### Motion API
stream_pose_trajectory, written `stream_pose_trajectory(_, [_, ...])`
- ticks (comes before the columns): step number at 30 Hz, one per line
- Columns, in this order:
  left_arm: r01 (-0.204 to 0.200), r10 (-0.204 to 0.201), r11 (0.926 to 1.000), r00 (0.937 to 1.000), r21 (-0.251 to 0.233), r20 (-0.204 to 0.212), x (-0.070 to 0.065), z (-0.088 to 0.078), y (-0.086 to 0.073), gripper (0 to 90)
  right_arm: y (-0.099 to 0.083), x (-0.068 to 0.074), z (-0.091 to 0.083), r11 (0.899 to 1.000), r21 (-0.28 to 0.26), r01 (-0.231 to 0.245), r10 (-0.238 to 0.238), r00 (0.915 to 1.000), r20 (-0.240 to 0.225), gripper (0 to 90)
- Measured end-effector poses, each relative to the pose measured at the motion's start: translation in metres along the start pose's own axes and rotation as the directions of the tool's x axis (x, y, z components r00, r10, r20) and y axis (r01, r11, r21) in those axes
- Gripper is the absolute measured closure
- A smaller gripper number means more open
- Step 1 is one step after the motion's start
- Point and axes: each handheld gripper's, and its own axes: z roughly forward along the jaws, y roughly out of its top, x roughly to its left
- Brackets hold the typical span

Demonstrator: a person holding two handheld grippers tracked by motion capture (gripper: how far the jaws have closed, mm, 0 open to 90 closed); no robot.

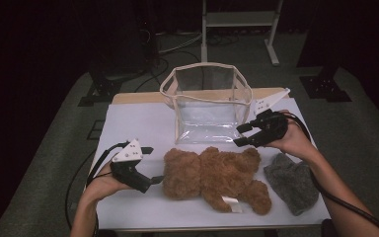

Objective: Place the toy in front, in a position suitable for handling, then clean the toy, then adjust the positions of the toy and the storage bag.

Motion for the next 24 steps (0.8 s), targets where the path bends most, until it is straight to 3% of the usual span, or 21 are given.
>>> stream_pose_trajectory(9, [0.007,-0.007,0.9998,0.9995,0.018,-0.031,0.005,-0.008,-0.006,3.3,0.033,-0.008,0.009,0.999,0.005,0.047,-0.047,0.9983,-0.033,42.0])
stream_pose_trajectory(24, [0.004,-0.003,0.9999,0.9995,0.016,-0.033,0.005,-0.015,-0.007,3.2,0.049,-0.007,0.026,0.997,0.030,0.072,-0.069,0.9943,-0.081,41.3])
